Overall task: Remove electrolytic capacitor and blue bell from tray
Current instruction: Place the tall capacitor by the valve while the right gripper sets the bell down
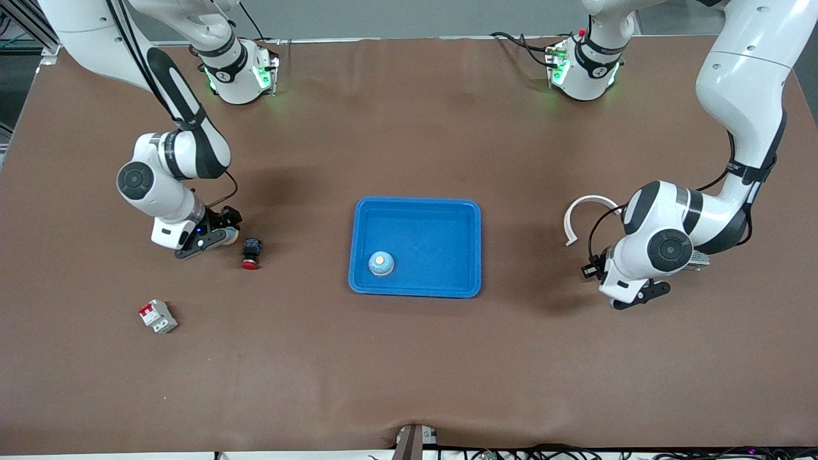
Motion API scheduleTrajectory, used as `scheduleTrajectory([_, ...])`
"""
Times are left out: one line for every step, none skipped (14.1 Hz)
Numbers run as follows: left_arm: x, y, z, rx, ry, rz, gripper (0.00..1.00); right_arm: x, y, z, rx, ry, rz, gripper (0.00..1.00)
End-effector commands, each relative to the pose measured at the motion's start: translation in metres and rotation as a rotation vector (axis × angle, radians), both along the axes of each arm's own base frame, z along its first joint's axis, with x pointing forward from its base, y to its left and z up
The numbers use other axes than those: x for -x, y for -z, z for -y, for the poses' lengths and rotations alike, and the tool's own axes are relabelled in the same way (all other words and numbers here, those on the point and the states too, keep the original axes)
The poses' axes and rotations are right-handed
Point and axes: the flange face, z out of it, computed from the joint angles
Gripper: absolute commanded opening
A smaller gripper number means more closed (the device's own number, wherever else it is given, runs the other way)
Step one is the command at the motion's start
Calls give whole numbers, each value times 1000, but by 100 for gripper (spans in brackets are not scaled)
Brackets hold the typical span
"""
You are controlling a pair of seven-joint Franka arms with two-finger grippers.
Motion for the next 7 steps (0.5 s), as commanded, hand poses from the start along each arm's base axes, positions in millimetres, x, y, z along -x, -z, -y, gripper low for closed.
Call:
scheduleTrajectory([1, 8, -2, -17, 30, 13, 0, -31, -80, -1, -4, 31, -57, 100])
scheduleTrajectory([1, 11, -3, -25, 43, 21, 3, -42, -104, -1, -1, 53, -85, 100])
scheduleTrajectory([0, 16, -2, -22, 43, 18, 9, -53, -129, -5, 5, 83, -104, 100])
scheduleTrajectory([0, 19, -1, -22, 38, 15, 21, -60, -150, -9, 12, 118, -116, 100])
scheduleTrajectory([0, 19, 1, -22, 37, 16, 43, -65, -169, -20, 18, 135, -119, 100])
scheduleTrajectory([-2, 17, 3, -21, 38, 21, 80, -70, -187, -31, 24, 163, -114, 100])
scheduleTrajectory([-4, 15, 1, -21, 34, 26, 100, -74, -205, -45, 35, 209, -110, 100])
